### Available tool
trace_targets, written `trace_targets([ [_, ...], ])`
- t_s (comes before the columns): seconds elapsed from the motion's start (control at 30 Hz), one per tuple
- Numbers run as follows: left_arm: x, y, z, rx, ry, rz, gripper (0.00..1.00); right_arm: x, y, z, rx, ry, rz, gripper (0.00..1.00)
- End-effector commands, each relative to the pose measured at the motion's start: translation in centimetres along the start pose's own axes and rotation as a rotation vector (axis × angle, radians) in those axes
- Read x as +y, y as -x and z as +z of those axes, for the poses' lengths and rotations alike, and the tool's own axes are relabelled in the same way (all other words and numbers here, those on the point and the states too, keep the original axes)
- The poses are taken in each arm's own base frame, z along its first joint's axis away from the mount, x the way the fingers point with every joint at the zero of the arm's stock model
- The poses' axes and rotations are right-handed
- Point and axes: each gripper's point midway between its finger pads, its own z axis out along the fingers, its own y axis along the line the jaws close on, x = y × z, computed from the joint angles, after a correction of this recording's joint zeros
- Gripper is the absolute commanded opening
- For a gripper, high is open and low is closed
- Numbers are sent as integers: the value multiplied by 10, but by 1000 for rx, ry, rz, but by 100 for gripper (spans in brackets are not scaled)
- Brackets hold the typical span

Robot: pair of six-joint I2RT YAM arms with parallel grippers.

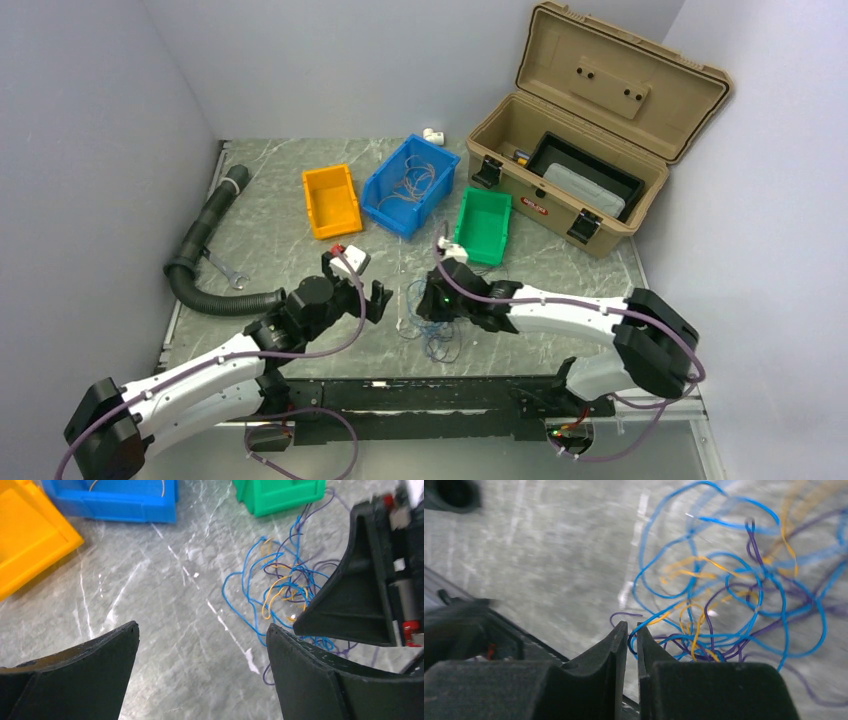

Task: Untangle the cables
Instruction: Untie the cable.

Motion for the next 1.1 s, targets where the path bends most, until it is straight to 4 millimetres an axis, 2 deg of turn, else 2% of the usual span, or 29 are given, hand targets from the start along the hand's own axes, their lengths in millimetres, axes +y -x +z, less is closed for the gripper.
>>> trace_targets([
  [0.0,5,7,-1,-117,4,28,99,61,37,-1,-85,116,-20,21],
  [0.07,-3,3,1,-123,-48,38,99,57,44,-4,-106,81,-29,38],
  [0.13,-12,-2,5,-101,-96,57,99,46,52,-14,-139,23,-23,67],
  [0.23,-22,-7,13,-53,-137,65,99,19,60,-32,-191,-66,30,87],
  [0.27,-25,-9,15,-39,-154,67,100,6,61,-37,-201,-103,50,89],
  [0.4,-39,-15,21,2,-223,63,99,-41,66,-52,-239,-150,142,89],
  [0.5,-47,-21,26,41,-260,62,99,-74,73,-56,-270,-168,217,86],
  [0.57,-50,-25,30,68,-273,65,99,-87,75,-57,-274,-182,237,86],
  [0.8,-63,-23,37,93,-330,67,99,-116,97,-49,-283,-275,232,85],
  [0.9,-64,-5,42,73,-311,49,99,-121,105,-44,-290,-266,278,84],
  [1.07,-80,20,55,82,-356,28,99,-130,116,-42,-352,-271,413,78],
])
